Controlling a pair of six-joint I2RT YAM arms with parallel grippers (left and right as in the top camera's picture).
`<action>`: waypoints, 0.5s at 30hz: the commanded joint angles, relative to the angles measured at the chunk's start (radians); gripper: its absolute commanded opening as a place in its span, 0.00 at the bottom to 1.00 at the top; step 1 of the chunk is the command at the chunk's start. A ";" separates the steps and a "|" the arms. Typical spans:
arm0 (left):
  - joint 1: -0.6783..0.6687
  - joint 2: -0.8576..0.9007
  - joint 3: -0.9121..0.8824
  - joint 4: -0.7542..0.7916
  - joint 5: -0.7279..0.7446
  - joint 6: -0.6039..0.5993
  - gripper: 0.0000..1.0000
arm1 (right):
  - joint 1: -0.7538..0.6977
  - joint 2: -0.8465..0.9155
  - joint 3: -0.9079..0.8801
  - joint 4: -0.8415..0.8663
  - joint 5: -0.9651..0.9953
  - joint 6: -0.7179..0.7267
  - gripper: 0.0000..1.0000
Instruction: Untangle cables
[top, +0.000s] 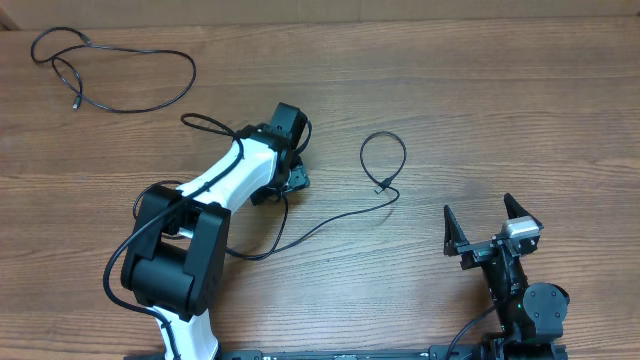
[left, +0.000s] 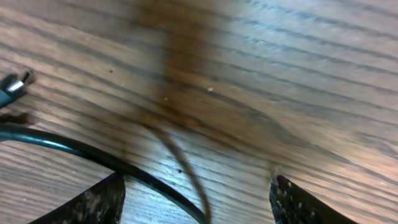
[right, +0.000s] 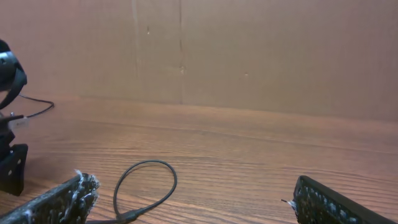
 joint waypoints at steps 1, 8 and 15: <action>0.005 0.015 -0.031 0.018 -0.035 -0.016 0.74 | 0.003 -0.008 -0.010 0.005 0.007 -0.001 1.00; 0.005 0.015 -0.031 0.023 -0.047 -0.016 0.59 | 0.003 -0.008 -0.010 0.005 0.007 -0.001 1.00; 0.005 0.015 -0.031 0.027 -0.055 -0.011 0.33 | 0.003 -0.008 -0.010 0.004 0.007 -0.001 1.00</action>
